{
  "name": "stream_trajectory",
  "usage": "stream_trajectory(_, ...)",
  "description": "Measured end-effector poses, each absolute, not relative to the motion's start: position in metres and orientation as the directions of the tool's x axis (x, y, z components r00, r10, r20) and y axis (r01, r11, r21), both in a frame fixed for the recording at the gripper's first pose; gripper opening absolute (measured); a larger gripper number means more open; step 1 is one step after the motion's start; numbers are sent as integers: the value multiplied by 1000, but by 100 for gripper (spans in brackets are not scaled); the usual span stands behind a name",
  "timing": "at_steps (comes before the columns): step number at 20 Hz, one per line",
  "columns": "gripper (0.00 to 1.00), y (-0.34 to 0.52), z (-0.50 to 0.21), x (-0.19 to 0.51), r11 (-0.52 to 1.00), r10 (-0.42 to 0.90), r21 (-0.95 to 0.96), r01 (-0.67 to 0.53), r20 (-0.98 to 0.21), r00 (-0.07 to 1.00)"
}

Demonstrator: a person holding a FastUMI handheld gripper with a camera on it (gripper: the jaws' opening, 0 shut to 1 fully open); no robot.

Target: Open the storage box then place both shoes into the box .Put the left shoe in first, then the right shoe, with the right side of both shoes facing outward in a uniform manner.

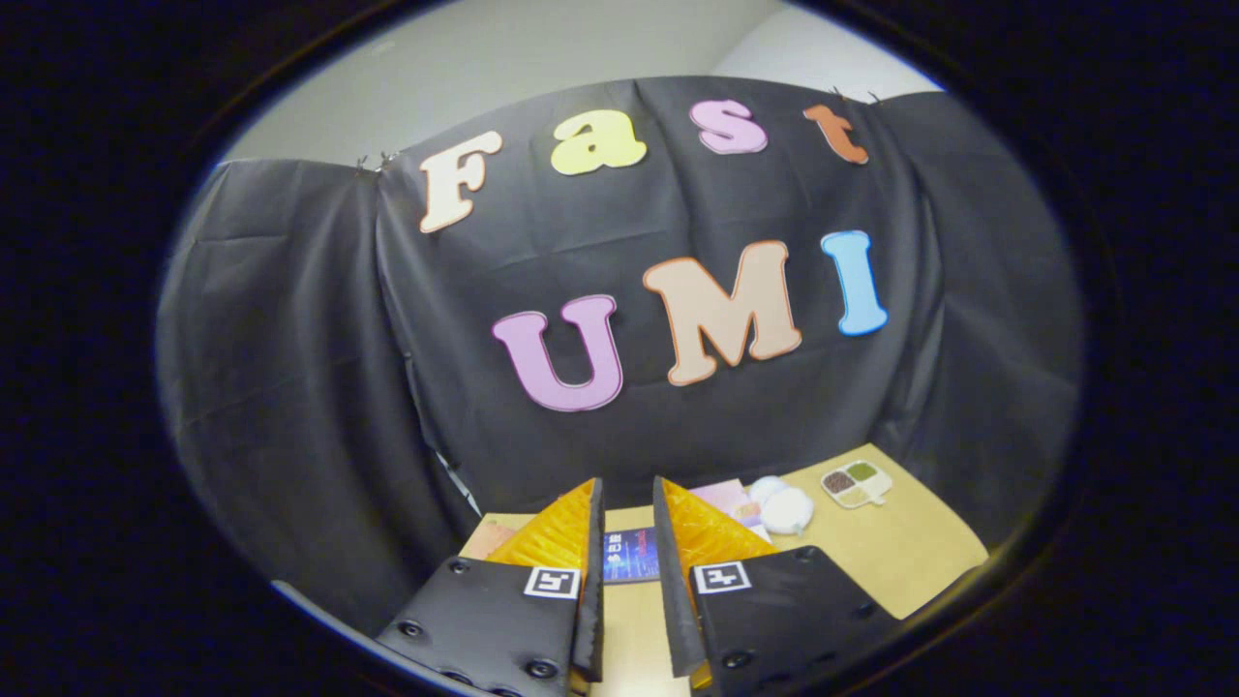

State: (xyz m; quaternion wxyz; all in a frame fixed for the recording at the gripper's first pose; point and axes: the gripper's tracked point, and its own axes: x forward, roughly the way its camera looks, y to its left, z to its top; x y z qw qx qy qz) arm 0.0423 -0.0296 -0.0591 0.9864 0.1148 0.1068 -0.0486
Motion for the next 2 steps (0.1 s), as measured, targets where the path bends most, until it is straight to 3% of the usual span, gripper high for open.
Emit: stream_trajectory(2, 28, -33, -47, 40, 975, -90, 183, 124, -182, 979)
